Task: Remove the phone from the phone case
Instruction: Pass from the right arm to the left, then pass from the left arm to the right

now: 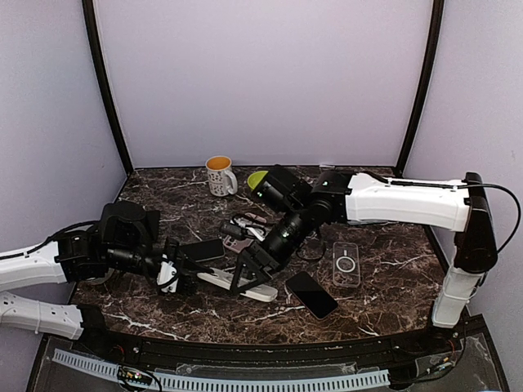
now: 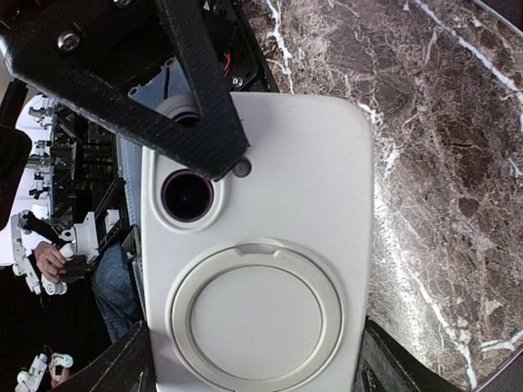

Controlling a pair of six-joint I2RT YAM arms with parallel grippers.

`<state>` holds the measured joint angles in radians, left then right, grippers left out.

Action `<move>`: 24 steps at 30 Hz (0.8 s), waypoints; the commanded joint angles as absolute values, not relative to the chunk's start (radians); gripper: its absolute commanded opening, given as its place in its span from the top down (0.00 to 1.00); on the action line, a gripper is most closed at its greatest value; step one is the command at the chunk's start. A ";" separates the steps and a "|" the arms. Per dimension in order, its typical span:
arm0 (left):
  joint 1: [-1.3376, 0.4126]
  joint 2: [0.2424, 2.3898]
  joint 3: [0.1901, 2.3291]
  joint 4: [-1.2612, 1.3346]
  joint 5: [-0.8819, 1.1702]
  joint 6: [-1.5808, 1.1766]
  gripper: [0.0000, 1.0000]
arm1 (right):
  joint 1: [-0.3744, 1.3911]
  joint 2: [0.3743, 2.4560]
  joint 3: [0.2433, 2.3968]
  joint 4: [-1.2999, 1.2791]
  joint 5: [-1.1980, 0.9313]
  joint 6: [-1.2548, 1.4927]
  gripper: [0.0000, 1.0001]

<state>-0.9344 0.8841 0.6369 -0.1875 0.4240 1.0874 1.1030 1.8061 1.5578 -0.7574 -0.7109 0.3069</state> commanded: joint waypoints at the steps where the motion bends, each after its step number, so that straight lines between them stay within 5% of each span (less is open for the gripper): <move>1: -0.935 0.847 0.629 -0.153 0.411 0.985 1.00 | 1.118 1.706 1.579 -0.660 -0.551 0.273 0.04; 11: -0.934 0.769 0.584 -0.119 0.365 0.827 1.00 | 1.118 1.556 1.507 -0.534 -0.315 0.273 0.01; 24: -0.933 0.701 0.559 -0.038 0.235 0.589 1.00 | 1.117 1.254 1.139 -0.070 0.168 0.305 0.02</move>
<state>-0.9340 0.7296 0.5648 -0.1623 0.2794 0.6979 1.1091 1.3289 1.2278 -0.2970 -0.0467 0.2905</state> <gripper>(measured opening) 0.142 0.986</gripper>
